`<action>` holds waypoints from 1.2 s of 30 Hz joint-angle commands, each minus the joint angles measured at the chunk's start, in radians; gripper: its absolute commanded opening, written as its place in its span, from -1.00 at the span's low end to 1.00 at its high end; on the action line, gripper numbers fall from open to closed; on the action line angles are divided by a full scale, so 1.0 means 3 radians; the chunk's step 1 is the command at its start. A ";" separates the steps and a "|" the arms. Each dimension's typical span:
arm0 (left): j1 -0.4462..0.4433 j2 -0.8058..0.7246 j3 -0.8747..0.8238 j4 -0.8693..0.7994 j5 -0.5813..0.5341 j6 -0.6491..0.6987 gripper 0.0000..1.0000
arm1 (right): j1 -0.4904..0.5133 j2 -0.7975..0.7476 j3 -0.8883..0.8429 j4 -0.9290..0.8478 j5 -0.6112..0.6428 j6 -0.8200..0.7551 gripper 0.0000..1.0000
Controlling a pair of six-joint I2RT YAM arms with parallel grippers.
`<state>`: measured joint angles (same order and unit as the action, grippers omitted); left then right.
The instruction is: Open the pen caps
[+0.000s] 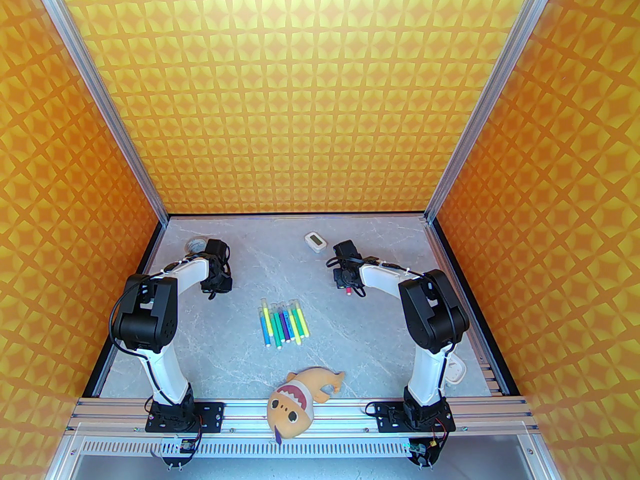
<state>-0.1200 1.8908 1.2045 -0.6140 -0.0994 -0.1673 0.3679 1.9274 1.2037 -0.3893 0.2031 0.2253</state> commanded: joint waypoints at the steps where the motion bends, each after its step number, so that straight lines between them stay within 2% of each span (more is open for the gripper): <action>1: 0.0027 0.0086 -0.0020 -0.0046 -0.0053 -0.0021 -0.92 | -0.0027 0.0079 0.0033 -0.0002 0.0054 0.0073 -0.75; 8: 0.0027 0.0118 -0.0022 -0.0033 -0.0047 -0.0012 -0.85 | -0.0040 0.0125 0.0036 0.0014 0.0050 0.0115 -0.64; 14: 0.0027 0.0122 -0.0021 -0.0035 -0.0047 -0.0010 -0.69 | -0.0051 0.0116 0.0004 0.0048 0.0054 0.0136 -0.58; 18: 0.0027 0.0132 -0.0016 -0.0045 -0.0042 -0.0010 -0.68 | -0.0054 0.0120 0.0002 0.0047 0.0053 0.0124 -0.52; 36: 0.0027 0.0120 -0.0016 -0.0088 -0.0037 -0.0017 -0.53 | -0.0054 0.0090 -0.0019 0.0069 0.0030 0.0119 -0.45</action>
<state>-0.1200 1.8935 1.2045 -0.6140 -0.0990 -0.1669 0.3576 1.9446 1.2037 -0.3855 0.2035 0.2543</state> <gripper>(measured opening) 0.232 0.272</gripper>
